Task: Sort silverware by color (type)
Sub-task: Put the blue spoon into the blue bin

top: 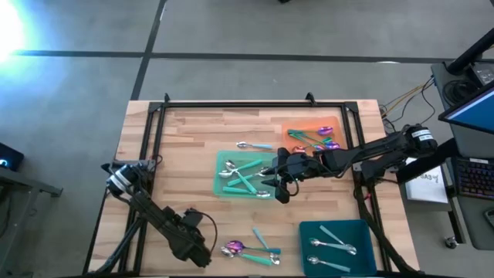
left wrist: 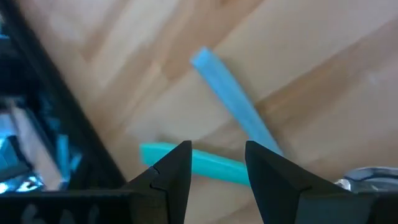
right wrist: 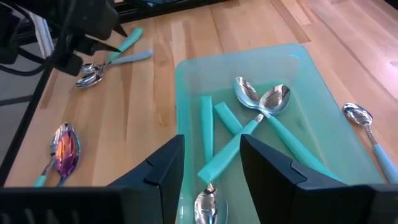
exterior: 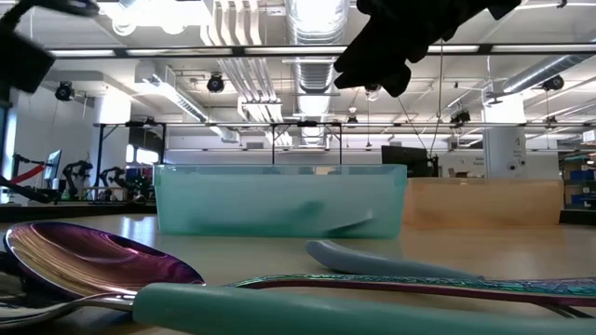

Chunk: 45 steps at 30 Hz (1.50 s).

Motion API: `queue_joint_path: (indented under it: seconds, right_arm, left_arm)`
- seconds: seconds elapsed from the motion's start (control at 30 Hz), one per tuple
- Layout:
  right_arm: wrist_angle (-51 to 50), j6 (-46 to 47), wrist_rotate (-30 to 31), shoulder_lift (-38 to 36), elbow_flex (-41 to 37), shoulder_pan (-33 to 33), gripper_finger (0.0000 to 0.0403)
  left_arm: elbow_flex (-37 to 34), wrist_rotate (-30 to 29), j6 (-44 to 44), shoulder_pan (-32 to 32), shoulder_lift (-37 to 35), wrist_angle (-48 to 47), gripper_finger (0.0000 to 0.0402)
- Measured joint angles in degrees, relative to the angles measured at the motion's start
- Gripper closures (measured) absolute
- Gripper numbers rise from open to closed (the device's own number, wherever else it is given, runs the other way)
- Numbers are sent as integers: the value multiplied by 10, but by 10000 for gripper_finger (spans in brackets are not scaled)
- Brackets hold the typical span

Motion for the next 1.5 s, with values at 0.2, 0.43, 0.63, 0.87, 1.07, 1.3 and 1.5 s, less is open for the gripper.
queue_joint_path:
  seconds: [0.2,0.43,0.63,0.87,1.07,1.3,1.5]
  right_arm:
    - [0,1,0,0,0,0,255]
    - [0,2,1,0,0,0,255]
    - [0,2,1,0,0,0,259]
    - [0,2,1,0,0,0,259]
    - [0,2,1,1,0,0,259]
    - [-1,2,1,1,-3,1,259]
    - [0,3,1,1,-4,3,259]
  left_arm:
    - [-32,7,3,0,-7,80,267]
    - [-34,-4,-21,-1,-21,46,267]
    - [-30,-38,-22,-1,-31,84,267]
    - [-62,-26,-62,-3,-31,101,267]
    - [-99,-22,-73,-4,-37,181,268]
    - [-117,-25,-82,-6,-38,201,275]
    - [-119,-28,-41,-5,-38,218,328]
